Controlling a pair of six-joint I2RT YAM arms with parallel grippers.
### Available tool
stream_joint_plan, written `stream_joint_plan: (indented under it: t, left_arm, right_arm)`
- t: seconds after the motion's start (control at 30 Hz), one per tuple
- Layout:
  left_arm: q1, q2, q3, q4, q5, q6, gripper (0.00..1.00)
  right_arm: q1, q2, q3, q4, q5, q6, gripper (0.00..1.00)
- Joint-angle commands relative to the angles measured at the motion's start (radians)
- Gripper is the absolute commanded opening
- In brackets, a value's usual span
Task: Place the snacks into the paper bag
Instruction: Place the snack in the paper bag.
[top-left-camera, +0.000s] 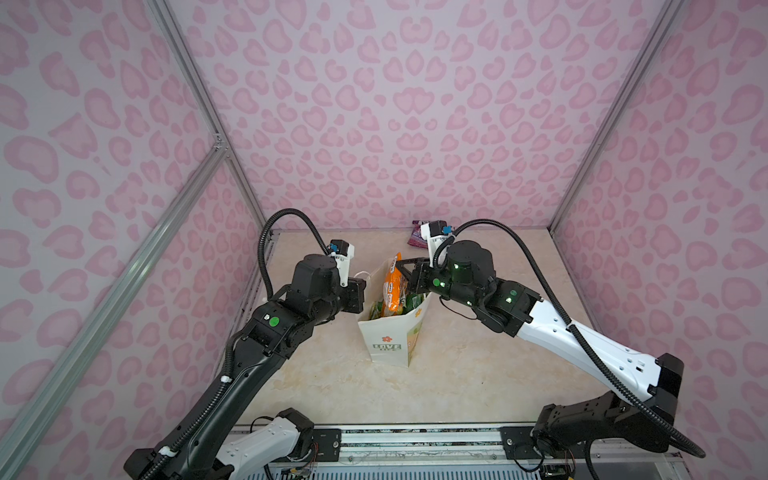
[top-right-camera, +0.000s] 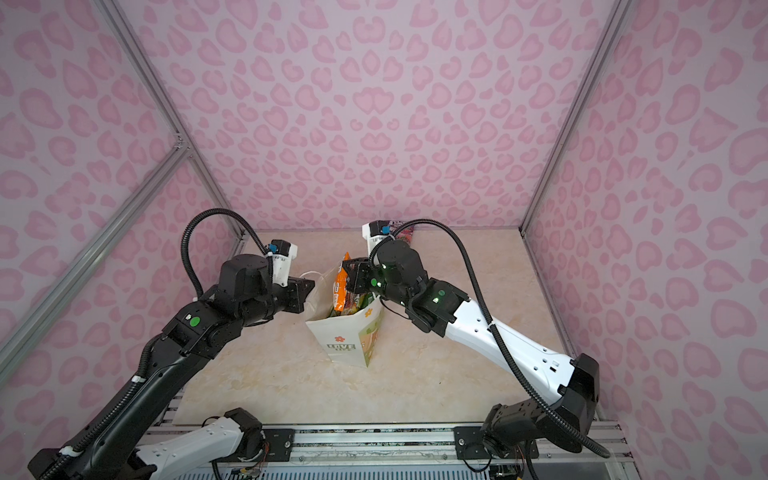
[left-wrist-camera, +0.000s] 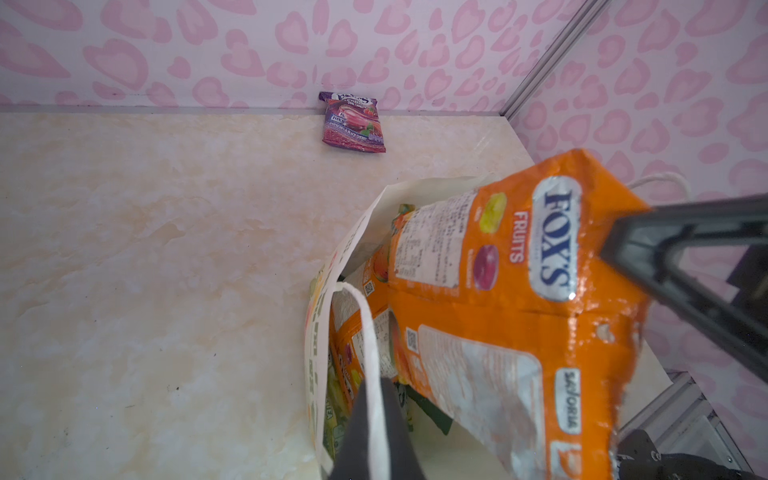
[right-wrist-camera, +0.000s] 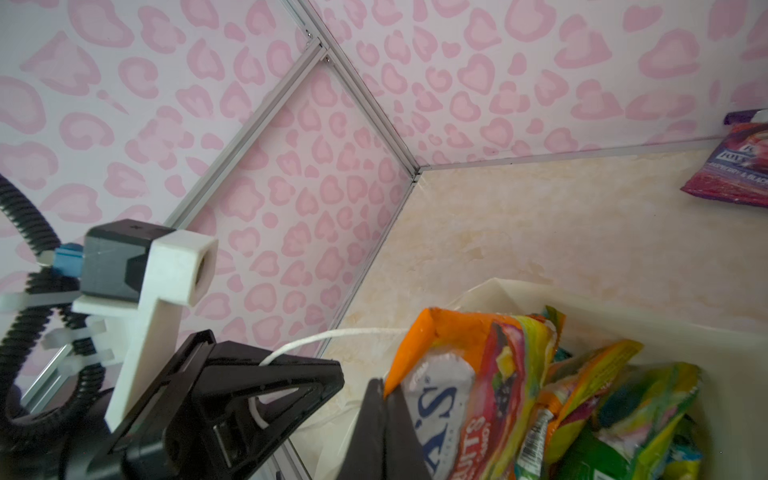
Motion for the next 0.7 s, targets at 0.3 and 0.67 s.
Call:
stream_joint_plan:
  t: [0.3, 0.67]
  left_arm:
    - [0.005, 0.003, -0.002, 0.028, 0.016, 0.007, 0.06]
    - [0.006, 0.0, -0.002, 0.03, 0.017, 0.007, 0.05]
  right_arm:
    - [0.063, -0.011, -0.021, 0.036, 0.053, -0.004, 0.0]
    - [-0.018, 0.045, -0.077, -0.008, 0.042, 0.016, 0.0]
